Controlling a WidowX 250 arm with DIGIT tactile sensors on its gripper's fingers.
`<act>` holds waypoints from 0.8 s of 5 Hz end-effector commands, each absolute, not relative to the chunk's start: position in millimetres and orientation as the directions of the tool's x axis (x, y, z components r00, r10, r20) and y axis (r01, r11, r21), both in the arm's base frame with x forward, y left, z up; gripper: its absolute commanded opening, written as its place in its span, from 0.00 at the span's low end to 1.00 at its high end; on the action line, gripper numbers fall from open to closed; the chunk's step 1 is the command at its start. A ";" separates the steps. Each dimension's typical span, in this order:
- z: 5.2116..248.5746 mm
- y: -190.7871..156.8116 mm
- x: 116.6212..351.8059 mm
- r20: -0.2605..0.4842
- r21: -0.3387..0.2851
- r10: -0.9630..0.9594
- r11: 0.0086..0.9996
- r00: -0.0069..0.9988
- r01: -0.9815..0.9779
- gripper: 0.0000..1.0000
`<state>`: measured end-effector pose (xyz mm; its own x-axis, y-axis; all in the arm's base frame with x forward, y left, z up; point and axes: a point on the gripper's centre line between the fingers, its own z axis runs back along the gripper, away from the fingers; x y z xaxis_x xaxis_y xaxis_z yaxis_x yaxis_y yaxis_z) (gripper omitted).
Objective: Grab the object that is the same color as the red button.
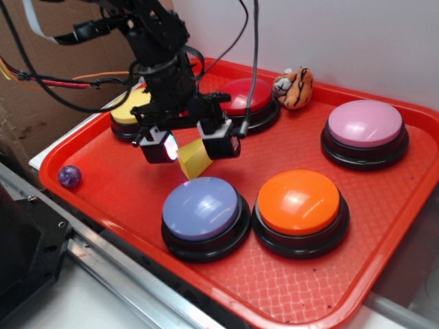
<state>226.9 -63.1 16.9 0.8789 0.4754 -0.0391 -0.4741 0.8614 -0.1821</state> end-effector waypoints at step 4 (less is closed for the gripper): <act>84.7 -43.2 230.1 -0.018 -0.087 0.459 0.884 0.888 -0.458 0.00</act>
<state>220.5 -43.7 68.1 0.8841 0.4620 -0.0708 -0.4656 0.8838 -0.0469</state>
